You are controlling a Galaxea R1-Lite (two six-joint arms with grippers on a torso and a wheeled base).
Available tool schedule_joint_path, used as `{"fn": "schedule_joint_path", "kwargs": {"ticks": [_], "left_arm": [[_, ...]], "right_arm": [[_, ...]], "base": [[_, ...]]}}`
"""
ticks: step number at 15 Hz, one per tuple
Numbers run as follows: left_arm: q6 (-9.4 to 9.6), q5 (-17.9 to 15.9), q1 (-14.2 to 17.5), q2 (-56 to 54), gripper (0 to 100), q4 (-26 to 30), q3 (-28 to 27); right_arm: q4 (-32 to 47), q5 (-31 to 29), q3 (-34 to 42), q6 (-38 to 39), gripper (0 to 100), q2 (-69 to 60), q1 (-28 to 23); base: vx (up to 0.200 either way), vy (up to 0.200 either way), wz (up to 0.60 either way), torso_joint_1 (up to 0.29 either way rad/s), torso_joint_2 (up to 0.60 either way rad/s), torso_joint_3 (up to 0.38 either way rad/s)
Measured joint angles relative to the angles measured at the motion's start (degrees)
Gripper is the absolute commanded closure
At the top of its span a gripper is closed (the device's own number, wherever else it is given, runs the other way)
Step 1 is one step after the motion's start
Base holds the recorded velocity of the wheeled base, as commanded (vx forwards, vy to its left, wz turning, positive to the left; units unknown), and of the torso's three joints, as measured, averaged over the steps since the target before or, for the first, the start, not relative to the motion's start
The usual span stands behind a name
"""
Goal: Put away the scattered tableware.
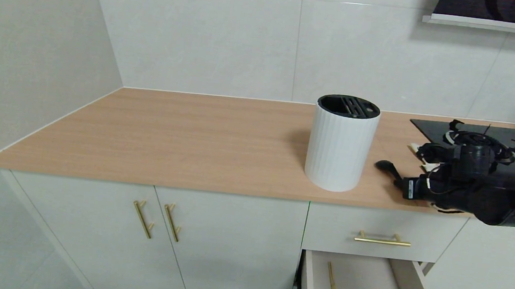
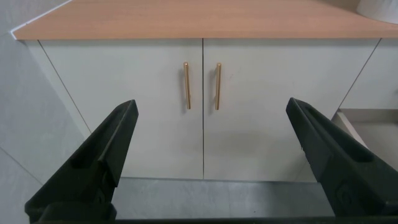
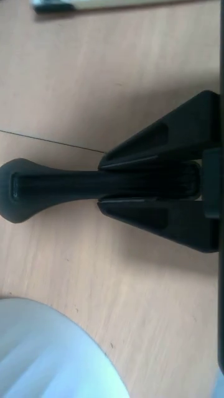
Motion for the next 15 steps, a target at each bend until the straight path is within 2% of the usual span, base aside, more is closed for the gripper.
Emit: {"fn": "schedule_joint_path", "kwargs": {"ticks": [2, 4, 9, 15], "left_arm": [[0.00, 0.00, 0.02, 0.00, 0, 0.00, 0.00], [0.00, 0.02, 0.02, 0.00, 0, 0.00, 0.00], [0.00, 0.00, 0.02, 0.00, 0, 0.00, 0.00], [0.00, 0.00, 0.02, 0.00, 0, 0.00, 0.00]], "right_arm": [[10.29, -1.44, -0.04, 3.12, 100, -4.22, 1.34], [20.86, -5.83, -0.76, 8.84, 100, -9.31, 3.83], [36.33, -9.74, -0.30, 19.10, 100, -21.64, 9.47], [38.08, -11.00, 9.17, 20.25, 100, -32.12, 12.20]], "base": [[0.000, 0.000, 0.00, 0.000, 0.00, 0.000], [0.000, 0.000, 0.00, 0.000, 0.00, 0.000], [0.000, 0.000, 0.00, 0.000, 0.00, 0.000], [0.000, 0.000, 0.00, 0.000, 0.00, 0.000]]}}
